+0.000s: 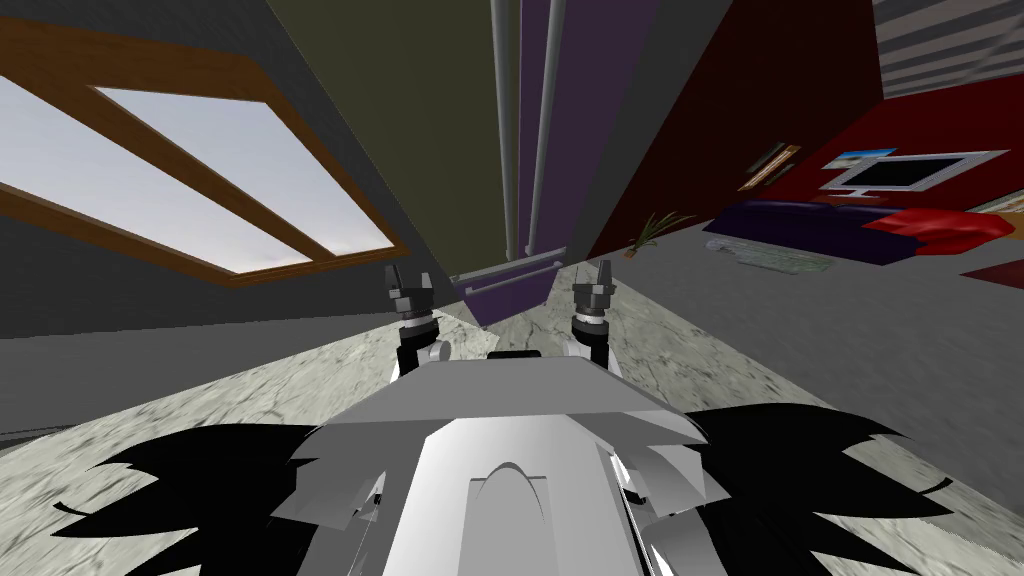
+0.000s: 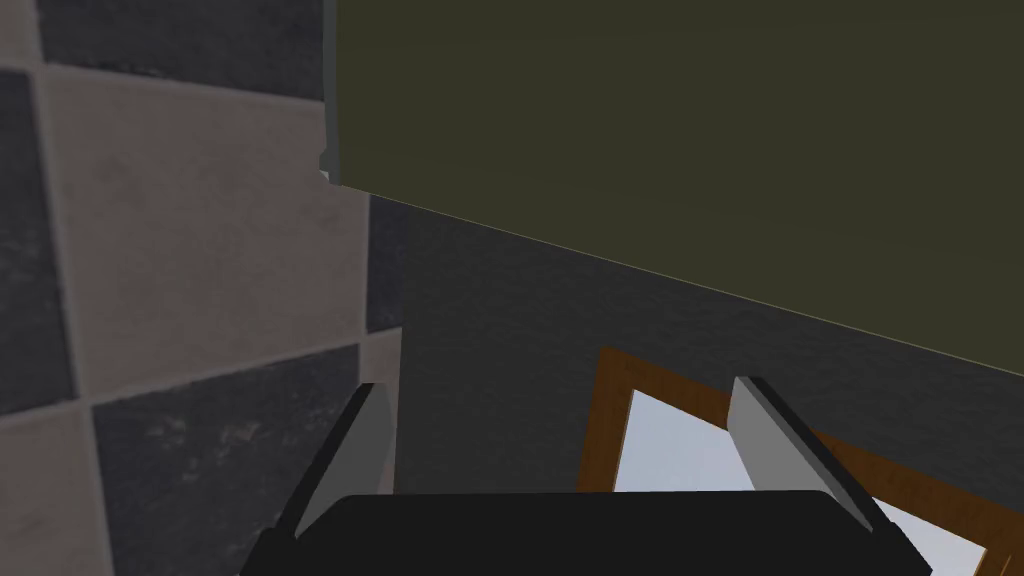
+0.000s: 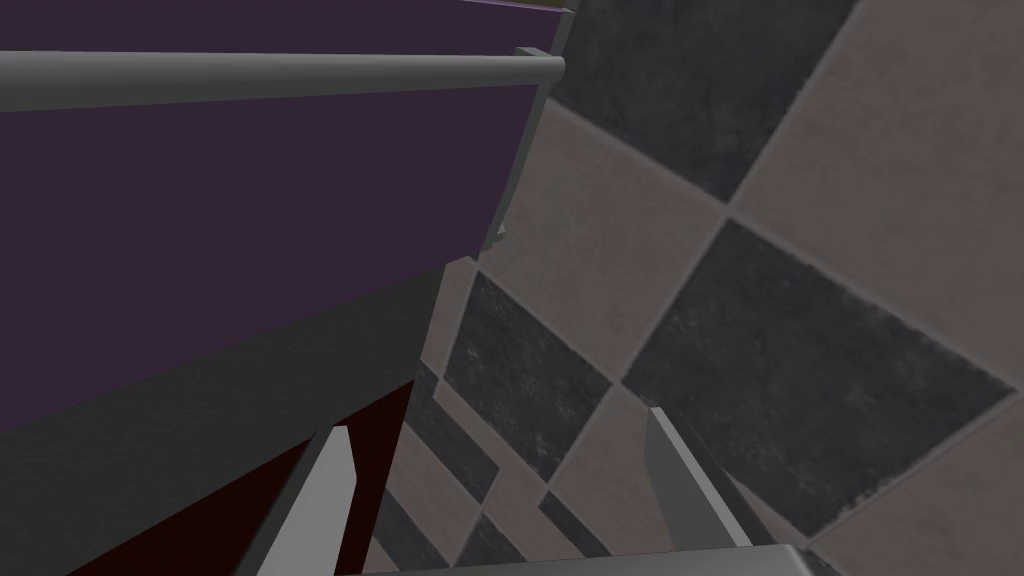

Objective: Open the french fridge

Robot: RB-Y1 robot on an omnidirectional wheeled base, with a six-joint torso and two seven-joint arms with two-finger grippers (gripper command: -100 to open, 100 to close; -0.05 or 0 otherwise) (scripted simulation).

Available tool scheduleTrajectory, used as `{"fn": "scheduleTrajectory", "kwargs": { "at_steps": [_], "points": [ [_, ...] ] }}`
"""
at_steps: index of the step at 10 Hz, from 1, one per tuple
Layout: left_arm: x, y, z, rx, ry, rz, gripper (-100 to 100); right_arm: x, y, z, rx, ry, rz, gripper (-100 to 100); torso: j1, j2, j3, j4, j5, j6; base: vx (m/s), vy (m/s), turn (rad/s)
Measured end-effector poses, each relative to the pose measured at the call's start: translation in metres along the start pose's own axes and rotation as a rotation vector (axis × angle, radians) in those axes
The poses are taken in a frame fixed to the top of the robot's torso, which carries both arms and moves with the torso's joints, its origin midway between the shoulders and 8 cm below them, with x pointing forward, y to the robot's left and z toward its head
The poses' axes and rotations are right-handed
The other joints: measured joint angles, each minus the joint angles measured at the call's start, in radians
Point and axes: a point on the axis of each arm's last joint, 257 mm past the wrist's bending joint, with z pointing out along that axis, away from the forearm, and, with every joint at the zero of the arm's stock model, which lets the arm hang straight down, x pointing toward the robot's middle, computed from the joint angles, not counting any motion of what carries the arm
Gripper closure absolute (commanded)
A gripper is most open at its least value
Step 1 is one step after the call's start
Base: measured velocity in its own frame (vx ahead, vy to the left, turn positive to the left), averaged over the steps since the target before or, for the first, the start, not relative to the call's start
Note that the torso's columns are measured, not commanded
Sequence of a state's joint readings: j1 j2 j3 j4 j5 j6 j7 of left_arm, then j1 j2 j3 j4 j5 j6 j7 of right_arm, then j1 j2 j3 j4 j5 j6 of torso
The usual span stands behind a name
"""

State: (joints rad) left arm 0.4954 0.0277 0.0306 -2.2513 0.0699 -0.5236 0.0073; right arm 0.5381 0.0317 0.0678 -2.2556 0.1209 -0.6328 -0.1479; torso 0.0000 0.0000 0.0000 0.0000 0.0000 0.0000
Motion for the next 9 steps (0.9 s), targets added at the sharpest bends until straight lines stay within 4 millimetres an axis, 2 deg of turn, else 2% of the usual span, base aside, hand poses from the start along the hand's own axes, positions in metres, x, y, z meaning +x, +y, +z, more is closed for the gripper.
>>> {"fn": "scheduleTrajectory", "kwargs": {
  "at_steps": [2, 9],
  "points": [
    [0.0, 0.0, 0.0, 0.0, 0.0, 0.0, 0, 0.0, 0.0, 0.0, 0.0, 0.0, 0.0, 0, 0.0, 0.104, -0.209, 0.105, 0.0, 0.0, 0.0, 0.0, 0.0],
    [0.0, -0.0002, 0.0001, 0.0, 0.0, 0.0, 0, 0.0, 0.0002, 0.0001, 0.0, 0.0, 0.0, 0, 0.0, 0.618, -1.234, 0.617, 0.0, 0.0, 0.0, 0.0, 0.0]
  ]
}}
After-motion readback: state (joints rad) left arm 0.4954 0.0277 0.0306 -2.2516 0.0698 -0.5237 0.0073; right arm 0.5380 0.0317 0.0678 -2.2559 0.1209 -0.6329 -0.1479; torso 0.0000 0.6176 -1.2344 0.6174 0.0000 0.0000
